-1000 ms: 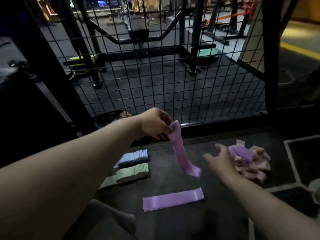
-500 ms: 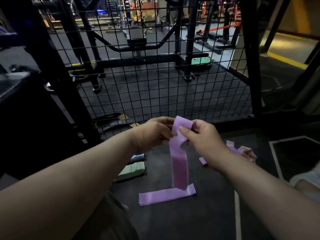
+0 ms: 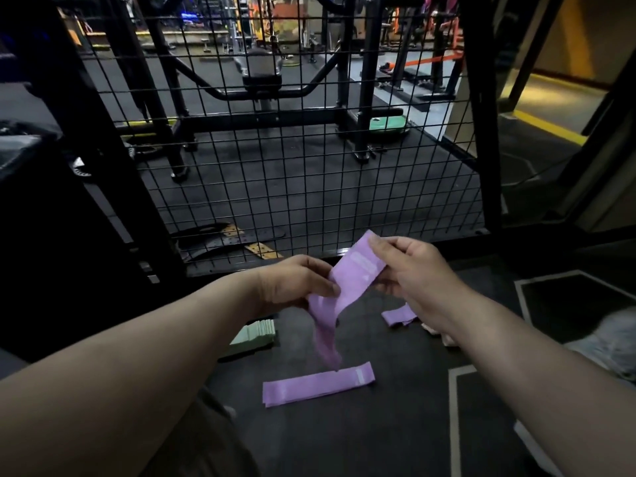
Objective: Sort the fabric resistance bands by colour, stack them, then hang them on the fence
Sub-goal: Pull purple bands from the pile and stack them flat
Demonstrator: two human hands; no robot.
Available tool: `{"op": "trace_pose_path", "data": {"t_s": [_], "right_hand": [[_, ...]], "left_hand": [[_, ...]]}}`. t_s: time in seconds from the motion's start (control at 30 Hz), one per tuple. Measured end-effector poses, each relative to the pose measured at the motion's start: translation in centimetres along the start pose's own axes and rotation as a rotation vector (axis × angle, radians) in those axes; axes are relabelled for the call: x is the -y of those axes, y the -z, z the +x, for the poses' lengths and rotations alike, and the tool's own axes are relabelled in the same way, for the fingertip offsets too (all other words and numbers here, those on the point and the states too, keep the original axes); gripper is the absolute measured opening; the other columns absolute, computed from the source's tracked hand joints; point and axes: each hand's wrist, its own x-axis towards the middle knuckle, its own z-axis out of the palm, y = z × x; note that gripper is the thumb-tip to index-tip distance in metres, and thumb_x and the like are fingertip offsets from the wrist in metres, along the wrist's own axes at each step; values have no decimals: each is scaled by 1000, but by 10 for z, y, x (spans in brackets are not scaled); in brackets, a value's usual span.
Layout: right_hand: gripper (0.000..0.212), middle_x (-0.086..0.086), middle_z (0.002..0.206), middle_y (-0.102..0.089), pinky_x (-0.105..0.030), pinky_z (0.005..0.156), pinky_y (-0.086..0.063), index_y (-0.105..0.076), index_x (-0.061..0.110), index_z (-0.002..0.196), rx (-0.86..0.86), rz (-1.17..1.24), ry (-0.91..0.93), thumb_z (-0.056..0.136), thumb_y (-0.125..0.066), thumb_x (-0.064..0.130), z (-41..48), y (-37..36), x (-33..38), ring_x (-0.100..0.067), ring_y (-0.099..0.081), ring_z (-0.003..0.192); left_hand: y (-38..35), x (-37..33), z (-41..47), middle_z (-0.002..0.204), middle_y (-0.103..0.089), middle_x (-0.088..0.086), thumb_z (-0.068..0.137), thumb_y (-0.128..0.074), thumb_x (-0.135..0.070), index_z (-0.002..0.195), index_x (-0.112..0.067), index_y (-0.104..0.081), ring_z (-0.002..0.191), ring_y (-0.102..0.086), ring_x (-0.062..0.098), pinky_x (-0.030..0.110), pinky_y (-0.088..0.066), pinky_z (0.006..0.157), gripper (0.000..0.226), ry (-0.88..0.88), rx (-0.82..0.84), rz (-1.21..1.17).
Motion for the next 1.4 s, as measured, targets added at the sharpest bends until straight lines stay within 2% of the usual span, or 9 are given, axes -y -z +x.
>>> {"op": "trace_pose_path", "data": {"t_s": [0.17,0.37,0.53,0.73,0.83,0.93,1.0,1.13,1.4], "right_hand": [[18,-8,72,-62,-32,56,-40,-68,12,87,-109,-121,-51,96,-63,27,19,11,-22,-21,-50,60],[26,-9,68,-59,-28,50,-38,-68,10,83,-301,-204,-170,98,-60,30,45,34,-76,-16,-46,49],[25,-9,69,-63,-27,52,-42,-69,9,87,-313,-368,-298,98,-59,29,59,54,-149,-20,-52,57],[14,-4,72,-60,-19,45,-43,-65,6,96,-233,-516,-465,98,-60,19,76,67,-233,-7,-54,48],[10,-7,74,-60,-17,40,-43,-66,5,97,-217,-603,-500,95,-63,14,90,73,-269,-12,-52,51],[7,-10,85,-67,-28,60,-52,-68,7,94,-222,-718,-543,93,-66,13,105,77,-304,-18,-58,63],[4,-13,89,-70,-34,67,-54,-68,9,92,-211,-763,-581,92,-66,13,110,78,-321,-23,-63,69],[12,-12,85,-72,-38,78,-56,-67,12,85,-189,-834,-573,91,-68,23,111,75,-343,-29,-69,80],[11,-12,89,-72,-31,81,-53,-62,17,87,-123,-895,-619,91,-66,27,114,62,-371,-28,-69,86]], "left_hand": [[8,13,-5,86,-68,12,76,-76,-20,89,-14,-70,71,-64,27,31,-53,60,16,107,109,52],[25,34,2,75,-67,11,85,-75,-10,92,-1,-69,60,-63,18,27,-54,55,13,304,186,332],[51,53,40,58,-64,5,85,-75,-9,82,-3,-63,39,-59,13,20,-43,35,14,454,41,482],[71,172,103,50,-61,5,82,-78,-8,98,3,-66,36,-53,14,22,-45,37,22,641,-121,375],[61,226,116,59,-62,14,84,-76,-8,100,10,-66,32,-51,19,22,-43,36,26,770,-152,355],[50,271,125,75,-64,21,88,-72,-10,106,11,-65,32,-50,17,17,-32,28,28,833,-225,374],[50,299,127,83,-67,23,86,-75,-12,104,12,-67,45,-53,22,20,-38,34,31,873,-251,389],[56,340,127,99,-73,18,82,-78,-26,99,4,-73,84,-70,28,33,-54,76,35,906,-333,466],[48,366,133,115,-68,19,84,-71,-17,110,0,-70,110,-64,35,35,-49,94,30,933,-544,506]]}}
